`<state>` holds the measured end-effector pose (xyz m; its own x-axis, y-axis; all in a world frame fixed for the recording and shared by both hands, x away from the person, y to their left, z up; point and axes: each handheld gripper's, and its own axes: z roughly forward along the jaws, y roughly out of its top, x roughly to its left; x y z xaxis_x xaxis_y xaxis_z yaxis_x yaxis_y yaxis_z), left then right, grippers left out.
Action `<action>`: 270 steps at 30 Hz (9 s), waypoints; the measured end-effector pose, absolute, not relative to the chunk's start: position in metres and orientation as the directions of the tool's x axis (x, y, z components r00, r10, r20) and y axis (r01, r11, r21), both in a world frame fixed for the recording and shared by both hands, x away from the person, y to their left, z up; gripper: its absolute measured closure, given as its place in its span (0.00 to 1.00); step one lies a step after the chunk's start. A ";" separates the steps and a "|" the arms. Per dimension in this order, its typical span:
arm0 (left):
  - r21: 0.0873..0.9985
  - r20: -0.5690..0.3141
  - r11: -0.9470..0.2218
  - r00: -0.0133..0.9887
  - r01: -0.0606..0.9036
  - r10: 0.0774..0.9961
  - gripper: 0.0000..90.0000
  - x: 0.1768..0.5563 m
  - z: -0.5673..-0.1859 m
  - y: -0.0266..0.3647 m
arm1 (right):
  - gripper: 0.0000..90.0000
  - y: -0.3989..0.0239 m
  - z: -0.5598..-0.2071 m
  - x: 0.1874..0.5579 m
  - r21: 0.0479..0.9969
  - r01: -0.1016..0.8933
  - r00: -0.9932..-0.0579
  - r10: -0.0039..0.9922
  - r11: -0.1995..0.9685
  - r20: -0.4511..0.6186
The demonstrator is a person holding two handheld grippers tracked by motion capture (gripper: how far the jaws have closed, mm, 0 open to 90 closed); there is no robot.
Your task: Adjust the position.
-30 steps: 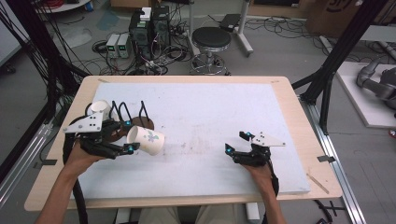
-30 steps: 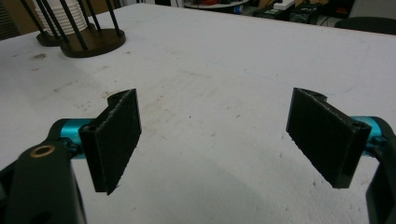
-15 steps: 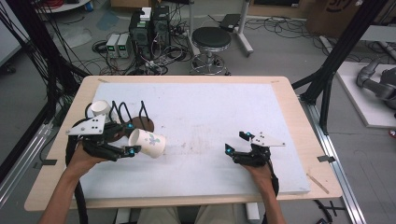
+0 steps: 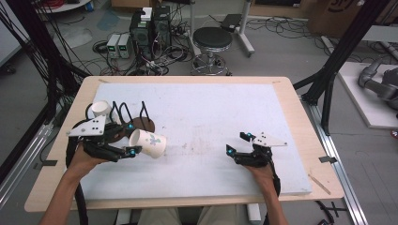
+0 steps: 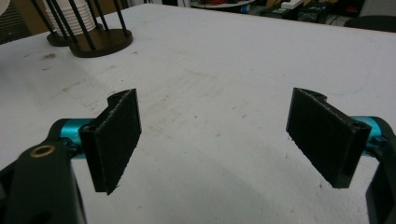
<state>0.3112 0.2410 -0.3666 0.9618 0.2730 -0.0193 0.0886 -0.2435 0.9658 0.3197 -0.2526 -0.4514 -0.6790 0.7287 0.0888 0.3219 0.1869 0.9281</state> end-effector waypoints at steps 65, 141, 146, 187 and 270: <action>0.986 -0.080 -0.126 0.975 0.107 0.208 0.39 0.324 -0.369 0.184 | 0.20 -0.155 -0.346 0.339 0.972 0.069 -0.988 0.147 0.226 0.036; 0.994 -0.060 -0.080 0.987 0.073 0.152 0.39 0.319 -0.356 0.180 | 0.32 -0.100 -0.364 0.349 0.945 0.092 -0.993 -0.039 0.315 0.110; 0.994 -0.061 -0.080 0.987 0.073 0.147 0.39 0.319 -0.356 0.181 | 0.34 -0.100 -0.364 0.349 0.946 0.081 -0.994 -0.042 0.315 0.099; 0.857 -0.077 -0.479 0.967 0.188 0.242 0.07 0.316 -0.349 0.179 | 0.34 -0.117 -0.354 0.344 0.866 0.059 -0.997 0.066 0.497 0.030; 0.609 -0.060 -0.781 0.990 0.138 0.129 0.17 0.334 -0.358 0.105 | 0.34 -0.090 -0.350 0.338 0.556 -0.013 -1.000 0.000 0.831 -0.022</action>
